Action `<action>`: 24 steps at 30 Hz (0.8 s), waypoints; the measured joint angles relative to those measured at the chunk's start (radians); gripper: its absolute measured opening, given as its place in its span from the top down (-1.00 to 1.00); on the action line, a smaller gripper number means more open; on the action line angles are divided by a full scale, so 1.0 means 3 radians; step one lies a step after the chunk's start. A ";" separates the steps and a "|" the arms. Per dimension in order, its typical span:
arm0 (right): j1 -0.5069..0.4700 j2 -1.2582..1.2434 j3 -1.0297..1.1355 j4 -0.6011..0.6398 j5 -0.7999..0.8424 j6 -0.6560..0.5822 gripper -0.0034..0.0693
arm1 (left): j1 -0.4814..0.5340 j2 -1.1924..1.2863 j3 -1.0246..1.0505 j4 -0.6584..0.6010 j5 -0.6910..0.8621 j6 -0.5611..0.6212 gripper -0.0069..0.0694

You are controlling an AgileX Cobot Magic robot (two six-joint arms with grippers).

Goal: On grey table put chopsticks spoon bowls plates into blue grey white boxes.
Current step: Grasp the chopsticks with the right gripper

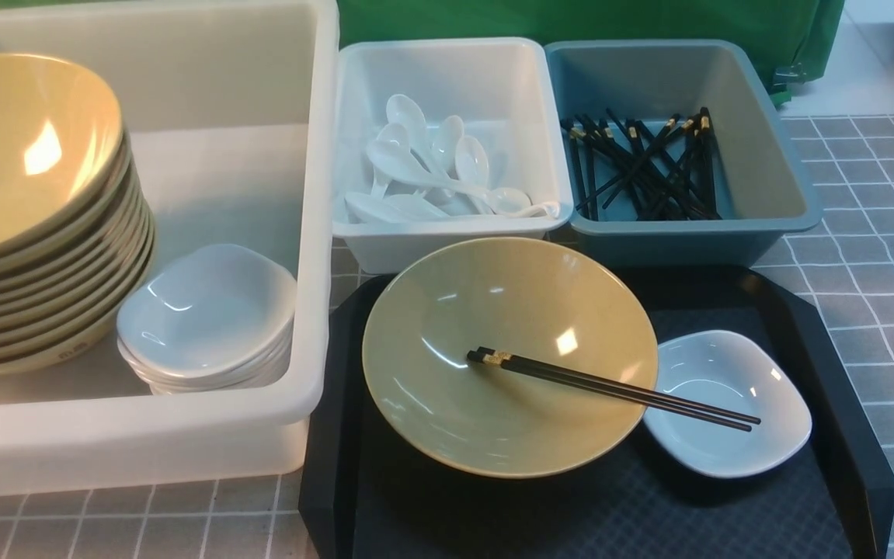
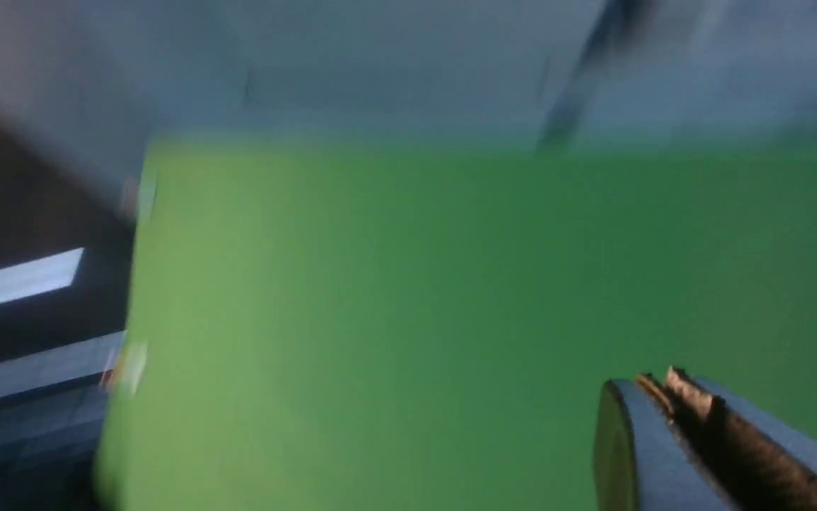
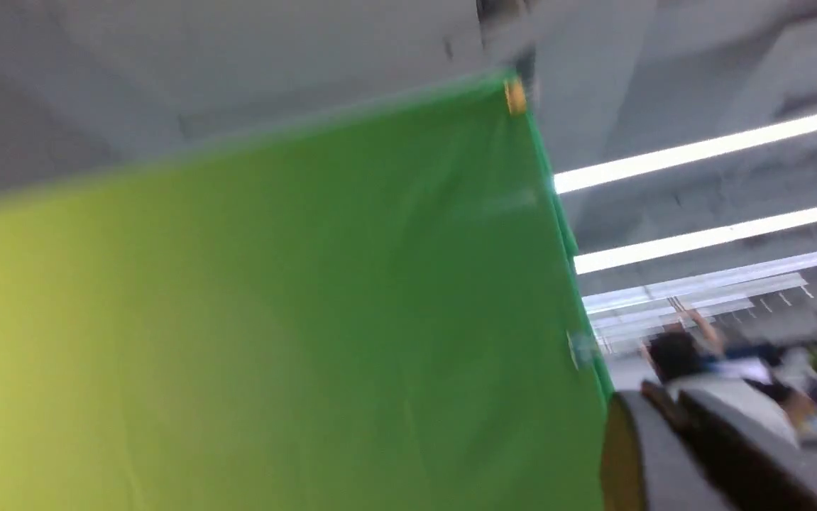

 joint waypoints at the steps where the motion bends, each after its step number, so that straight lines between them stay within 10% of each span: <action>1: 0.0000 0.0162 -0.0077 -0.0075 0.0080 -0.0008 0.79 | 0.0000 0.0150 -0.0073 0.0063 0.0221 -0.0024 0.84; 15: 0.0019 0.1143 -0.0513 -0.0564 0.2160 0.0762 0.81 | -0.0005 0.1226 -0.0168 -0.0476 0.1377 -0.0150 0.84; 21: 0.0221 0.1479 -0.0904 -0.0445 0.3461 0.0037 0.81 | -0.0191 0.1580 -0.0168 -0.1506 0.2590 0.1150 0.84; 24: 0.0363 0.1861 -0.1357 0.0094 0.4200 -0.0999 0.80 | -0.0404 0.1745 -0.0168 -0.2270 0.2997 0.1990 0.84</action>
